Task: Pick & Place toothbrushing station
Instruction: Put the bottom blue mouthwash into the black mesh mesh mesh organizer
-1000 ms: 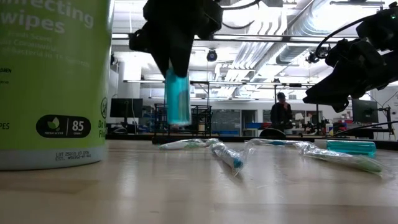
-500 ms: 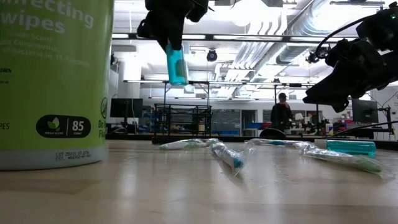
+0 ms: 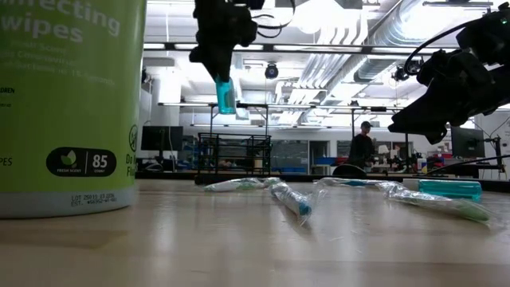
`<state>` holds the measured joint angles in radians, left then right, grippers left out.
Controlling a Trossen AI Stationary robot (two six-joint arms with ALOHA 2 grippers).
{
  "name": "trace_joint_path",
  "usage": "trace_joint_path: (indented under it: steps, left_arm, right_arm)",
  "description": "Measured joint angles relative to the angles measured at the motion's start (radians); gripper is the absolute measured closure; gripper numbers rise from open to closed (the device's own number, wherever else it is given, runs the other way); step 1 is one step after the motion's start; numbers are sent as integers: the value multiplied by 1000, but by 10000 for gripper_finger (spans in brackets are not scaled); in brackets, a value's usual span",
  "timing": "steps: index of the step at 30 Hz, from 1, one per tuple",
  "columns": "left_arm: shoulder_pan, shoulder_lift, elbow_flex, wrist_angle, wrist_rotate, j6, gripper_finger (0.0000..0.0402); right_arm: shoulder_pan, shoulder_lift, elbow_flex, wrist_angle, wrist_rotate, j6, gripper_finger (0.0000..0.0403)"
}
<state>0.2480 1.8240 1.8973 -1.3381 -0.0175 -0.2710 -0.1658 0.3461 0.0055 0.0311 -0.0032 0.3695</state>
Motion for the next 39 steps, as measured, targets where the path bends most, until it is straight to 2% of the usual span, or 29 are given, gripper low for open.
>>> trace_joint_path:
  steps: [6,16,24,39]
  left_arm:
    - [39,3,1,37,-62,121,310]
    - [100,24,1,66,-97,274,314]
    - [144,46,1,61,-101,313,314]
    - [139,122,1,67,-86,330,314]
  right_arm:
    - [0,0,0,0,0,0,268]
    - [0,0,0,0,0,0,268]
    - [0,0,0,0,0,0,268]
    - [0,0,0,0,0,0,268]
